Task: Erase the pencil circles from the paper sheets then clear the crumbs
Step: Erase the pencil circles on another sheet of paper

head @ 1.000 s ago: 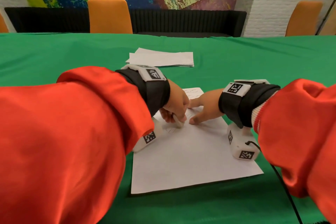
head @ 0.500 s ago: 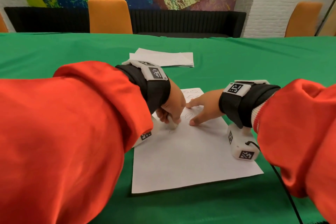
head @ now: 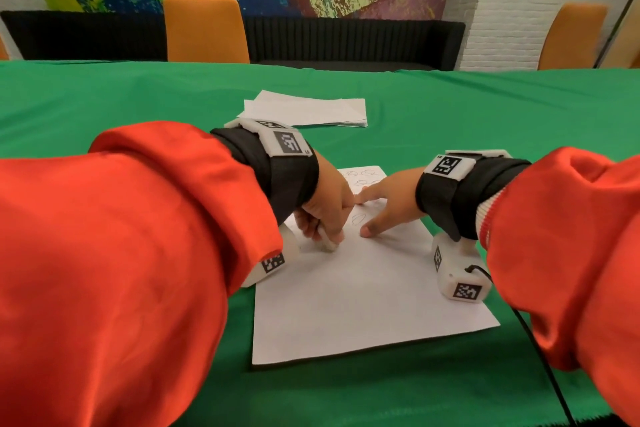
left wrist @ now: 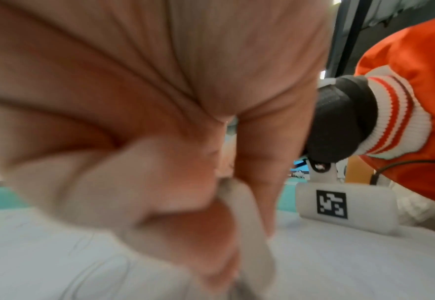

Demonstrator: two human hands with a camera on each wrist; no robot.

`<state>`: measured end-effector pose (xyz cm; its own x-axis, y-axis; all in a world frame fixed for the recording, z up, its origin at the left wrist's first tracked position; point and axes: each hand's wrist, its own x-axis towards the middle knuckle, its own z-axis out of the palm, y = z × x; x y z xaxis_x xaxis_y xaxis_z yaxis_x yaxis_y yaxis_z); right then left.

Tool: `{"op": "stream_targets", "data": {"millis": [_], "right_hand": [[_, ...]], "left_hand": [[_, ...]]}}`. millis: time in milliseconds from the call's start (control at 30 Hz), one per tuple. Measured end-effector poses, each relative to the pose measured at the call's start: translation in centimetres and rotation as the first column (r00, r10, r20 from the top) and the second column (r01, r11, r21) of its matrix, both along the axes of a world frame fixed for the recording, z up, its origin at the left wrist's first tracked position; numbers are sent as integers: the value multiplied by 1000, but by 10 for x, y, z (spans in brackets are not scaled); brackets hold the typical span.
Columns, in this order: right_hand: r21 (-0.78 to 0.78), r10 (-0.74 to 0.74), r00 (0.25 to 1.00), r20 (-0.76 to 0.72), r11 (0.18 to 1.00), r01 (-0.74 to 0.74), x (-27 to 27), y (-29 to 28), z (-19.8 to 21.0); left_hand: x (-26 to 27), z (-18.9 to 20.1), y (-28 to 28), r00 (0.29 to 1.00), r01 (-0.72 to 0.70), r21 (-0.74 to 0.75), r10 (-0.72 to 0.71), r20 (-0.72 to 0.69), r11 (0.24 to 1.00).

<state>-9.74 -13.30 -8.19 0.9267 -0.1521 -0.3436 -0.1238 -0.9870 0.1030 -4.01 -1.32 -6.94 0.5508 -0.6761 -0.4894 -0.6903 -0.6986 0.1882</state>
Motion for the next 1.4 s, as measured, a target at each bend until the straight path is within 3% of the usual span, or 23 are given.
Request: {"op": "stream_targets", "data": {"millis": [133,433,600,733,1000,1233,1400], "right_hand": [[2,-8,1000,-5,1000,8,-1,1,2],[17,-14,1000,-19,1000,14,0,1,1],[12,-26,1000,-9,1000,26,-2,2,1],[11,-25,1000,-13,1000,25,-1,3,2],[17,-6,1000,-27,1000,6,1,1,1],[3,-20,1000,-20,1000,20,0,2,1],[12,-21,999,-35,1000,21,2,1,1]], "left_hand": [[0,2,-4,987,71,-80,-58,153,994],[0,0,9,995,86,41,-88,37,995],[-5,4,0,970,135,-91,-113,215,987],[-6,-2,-4,957,164,-45,-148,250,985],[-5,0,9,989,109,37,-112,96,993],[-8,0,-2,955,147,-12,-138,261,989],[-4,-1,6,983,122,34,-125,133,992]]}}
